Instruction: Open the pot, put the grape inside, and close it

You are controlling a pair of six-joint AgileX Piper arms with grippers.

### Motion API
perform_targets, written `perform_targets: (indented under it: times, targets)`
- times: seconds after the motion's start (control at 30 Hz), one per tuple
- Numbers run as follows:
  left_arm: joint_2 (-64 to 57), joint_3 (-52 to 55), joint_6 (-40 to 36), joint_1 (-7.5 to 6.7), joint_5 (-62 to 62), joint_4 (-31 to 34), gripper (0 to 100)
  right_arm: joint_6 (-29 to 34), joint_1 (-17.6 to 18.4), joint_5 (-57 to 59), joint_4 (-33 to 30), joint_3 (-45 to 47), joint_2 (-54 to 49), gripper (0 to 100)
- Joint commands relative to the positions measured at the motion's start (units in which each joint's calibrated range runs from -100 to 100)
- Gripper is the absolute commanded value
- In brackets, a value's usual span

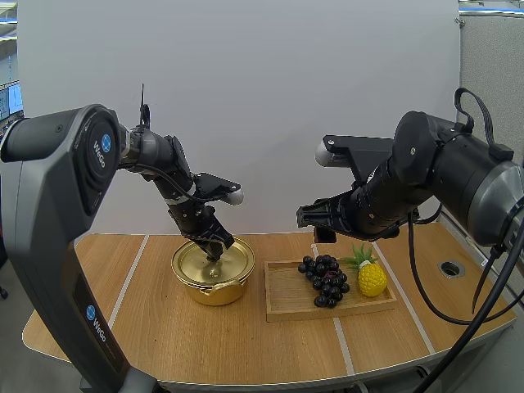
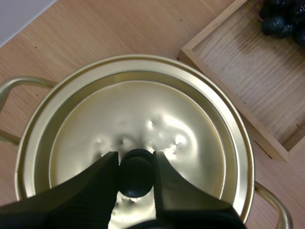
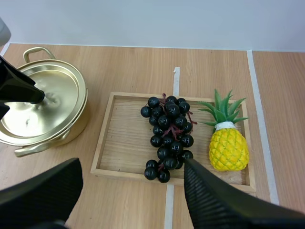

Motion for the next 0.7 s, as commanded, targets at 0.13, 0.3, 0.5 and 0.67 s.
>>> perform_targets:
  times: [0.13, 0.3, 0.5, 0.67]
  targets:
    - [-7.3, -6.2, -2.2, -0.24, 10.5, -0.2, 0, -0.2, -0.2, 0.3, 0.2, -0.5, -0.3, 100]
    - [-14.9, -13.3, -3.9, -0.24, 13.7, -0.1, 0, -0.2, -0.2, 0.3, 0.2, -0.5, -0.3, 100]
    - [-23.0, -21.9, -5.4, -0.24, 11.7, 0.4, 0, -0.2, -0.2, 0.3, 0.2, -0.5, -0.3, 100]
    - [-27.3, -29.3, -8.8, -0.24, 5.4, 2.1, 0, -0.2, -0.2, 0.3, 0.2, -0.5, -0.3, 100]
